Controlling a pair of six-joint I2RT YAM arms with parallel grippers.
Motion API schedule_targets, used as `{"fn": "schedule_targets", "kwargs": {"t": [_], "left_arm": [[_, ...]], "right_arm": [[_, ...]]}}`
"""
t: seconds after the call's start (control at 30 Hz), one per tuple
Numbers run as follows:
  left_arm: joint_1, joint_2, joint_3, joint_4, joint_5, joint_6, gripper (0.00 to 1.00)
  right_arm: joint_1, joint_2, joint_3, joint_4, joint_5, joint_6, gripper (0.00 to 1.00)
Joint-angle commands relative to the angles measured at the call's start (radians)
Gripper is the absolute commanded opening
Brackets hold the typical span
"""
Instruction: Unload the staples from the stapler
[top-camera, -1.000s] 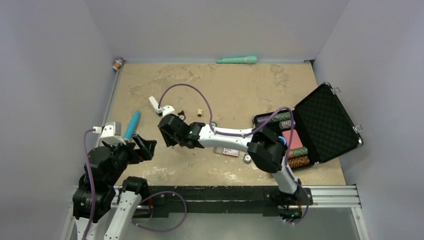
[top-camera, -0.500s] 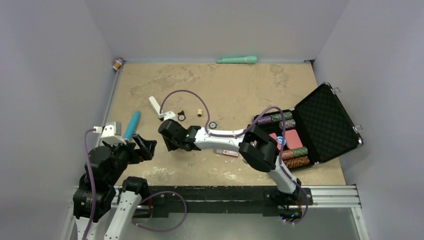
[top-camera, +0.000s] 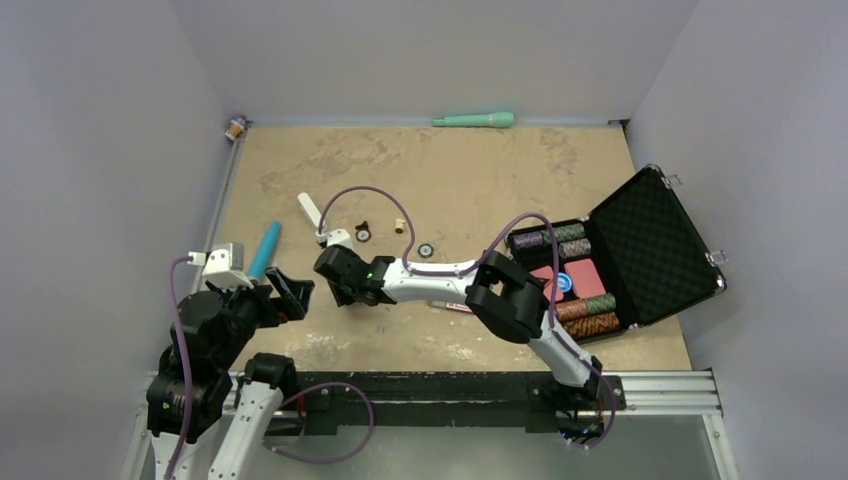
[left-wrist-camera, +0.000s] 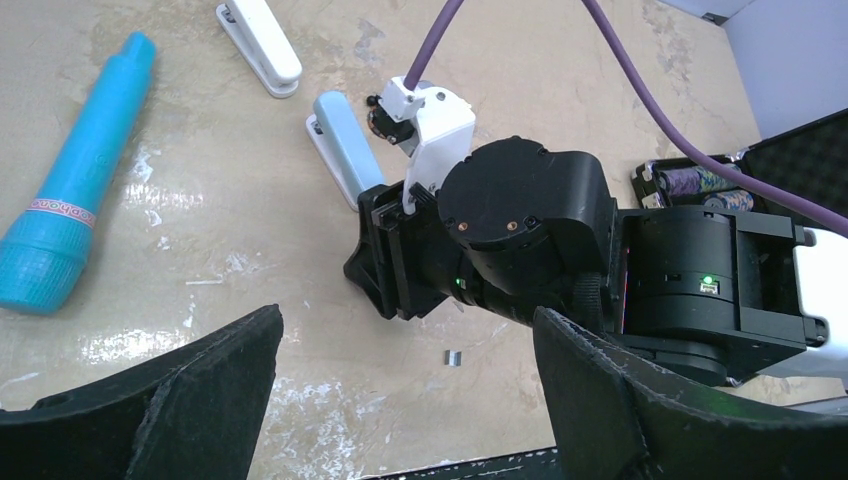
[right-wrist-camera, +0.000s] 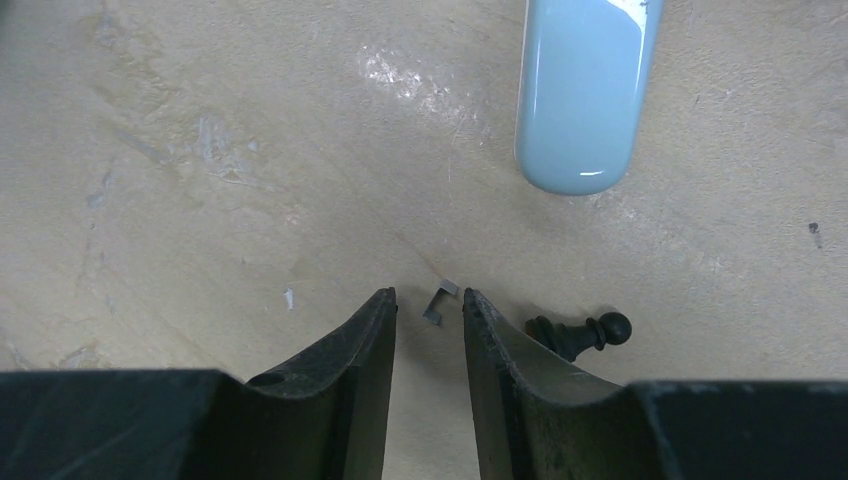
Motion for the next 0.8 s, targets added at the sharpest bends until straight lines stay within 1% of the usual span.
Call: {"fn": "schedule_targets", "kwargs": {"t": [0.0,0.53,0.67,0.77], "left_arm": [[0.005,0.014,-0.002,0.039,0.01,0.021,0.98],[0.006,0.006,-0.004,0.039,0.011,0.021,0.98],[0.006,0.006,-0.003,0.04,0.011,0.021,0.98],[0.006,0.006,-0.004,0.04,0.011,0.021,0.98]], "right_arm": [[0.008,0.002,0.05,-0.023,0.036,0.01,0.34],[0.014,0.041,0.098,-0.062,0.067,0.01,0.33],[0.016,0.048,0.103,-0.065,0.066,0.01,0.29],[0.016,0.054,0.108,-0.069,0.069,0.009,0.28]]}}
